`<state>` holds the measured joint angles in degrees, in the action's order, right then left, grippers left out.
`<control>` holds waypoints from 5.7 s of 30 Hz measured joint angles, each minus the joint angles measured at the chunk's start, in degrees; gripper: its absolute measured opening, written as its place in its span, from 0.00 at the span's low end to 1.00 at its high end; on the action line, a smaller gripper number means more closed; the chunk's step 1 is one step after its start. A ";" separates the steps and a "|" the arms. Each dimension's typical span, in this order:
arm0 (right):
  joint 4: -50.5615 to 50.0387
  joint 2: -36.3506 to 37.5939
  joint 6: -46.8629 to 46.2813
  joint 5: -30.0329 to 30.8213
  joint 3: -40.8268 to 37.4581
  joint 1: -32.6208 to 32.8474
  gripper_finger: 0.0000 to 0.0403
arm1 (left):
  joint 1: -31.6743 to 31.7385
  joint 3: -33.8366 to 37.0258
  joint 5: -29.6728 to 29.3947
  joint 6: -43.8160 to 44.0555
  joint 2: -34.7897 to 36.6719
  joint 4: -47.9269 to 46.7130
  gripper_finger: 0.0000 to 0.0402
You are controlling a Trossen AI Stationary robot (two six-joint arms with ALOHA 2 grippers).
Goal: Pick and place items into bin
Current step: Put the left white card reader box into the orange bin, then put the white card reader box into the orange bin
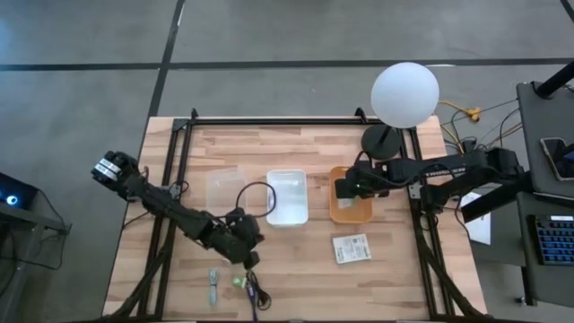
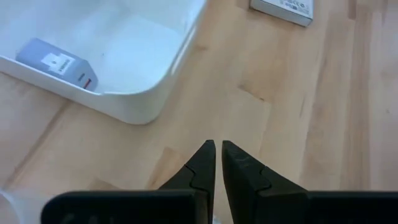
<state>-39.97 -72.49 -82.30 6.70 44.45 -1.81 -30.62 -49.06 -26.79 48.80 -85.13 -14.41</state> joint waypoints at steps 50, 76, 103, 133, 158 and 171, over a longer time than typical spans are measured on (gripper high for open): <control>-10.10 -29.79 -18.66 -1.65 16.17 39.54 0.02 | 5.31 -0.42 14.71 -5.65 -2.09 10.95 0.03; -27.35 -30.00 -27.59 -5.80 25.02 37.80 0.02 | 5.00 -0.28 16.06 -5.60 -2.07 11.06 0.03; -4.79 -30.77 -18.87 1.28 20.90 36.96 0.02 | 4.95 -0.15 15.45 -4.07 -2.15 10.95 0.03; 13.32 -38.58 0.02 -5.25 26.25 33.01 0.02 | -0.99 -1.07 20.81 14.04 -14.59 20.79 0.04; 18.56 -40.69 2.75 -4.19 24.41 33.14 0.02 | -0.05 -12.04 15.76 13.45 -26.82 26.06 0.10; 19.43 -40.52 4.77 -5.23 25.70 32.90 0.02 | -0.08 -11.98 17.49 14.92 -28.52 24.75 0.10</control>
<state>-20.54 -113.01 -77.53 1.47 70.14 31.09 -30.70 -61.04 -9.30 63.72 -113.65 10.34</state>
